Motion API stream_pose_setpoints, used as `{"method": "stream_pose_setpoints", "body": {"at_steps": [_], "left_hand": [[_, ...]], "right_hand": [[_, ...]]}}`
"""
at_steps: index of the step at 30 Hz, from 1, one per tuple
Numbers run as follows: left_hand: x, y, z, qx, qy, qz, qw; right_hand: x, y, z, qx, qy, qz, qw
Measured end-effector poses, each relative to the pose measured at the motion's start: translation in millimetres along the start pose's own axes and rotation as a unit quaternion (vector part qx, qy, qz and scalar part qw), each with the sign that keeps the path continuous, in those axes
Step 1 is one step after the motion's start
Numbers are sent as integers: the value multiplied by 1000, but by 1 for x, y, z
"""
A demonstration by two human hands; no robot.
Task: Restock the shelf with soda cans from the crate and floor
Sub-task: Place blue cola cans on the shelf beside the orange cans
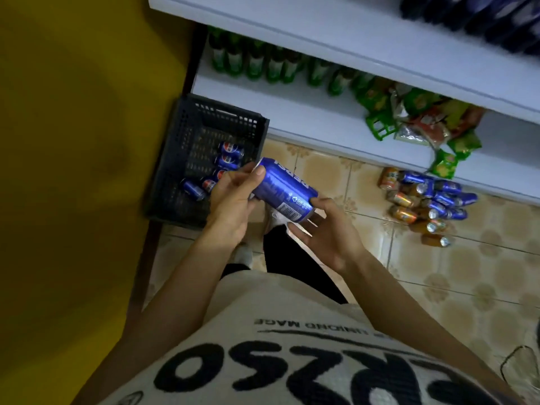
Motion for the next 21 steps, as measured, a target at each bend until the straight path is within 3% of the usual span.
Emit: {"method": "stream_pose_setpoints", "body": {"at_steps": [4, 9, 13, 15, 18, 21], "left_hand": [[19, 0, -36, -148, 53, -49, 986], [57, 25, -74, -368, 95, -16, 925], [67, 60, -94, -444, 60, 25, 894], [64, 76, -97, -422, 41, 47, 905], [48, 100, -103, -324, 18, 146, 935], [24, 131, -122, -300, -32, 227, 926]], "right_hand": [[9, -19, -45, -40, -28, 44, 998], [4, -35, -98, -170, -35, 65, 983], [-5, -46, -127, -194, -94, 114, 970], [-8, -52, -132, -166, -158, 143, 963], [-19, -66, -133, -13, -304, 148, 941], [-37, -88, -134, 135, -462, 45, 876]]}}
Point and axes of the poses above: each hand's wrist, its own z-axis towards the middle knuckle, its own y-axis out of the palm, x = y × z, the point moved 1 cm from there along z, towards the middle knuckle, and after that the axes turned 11 degrees about x, right-handed, at the moved point
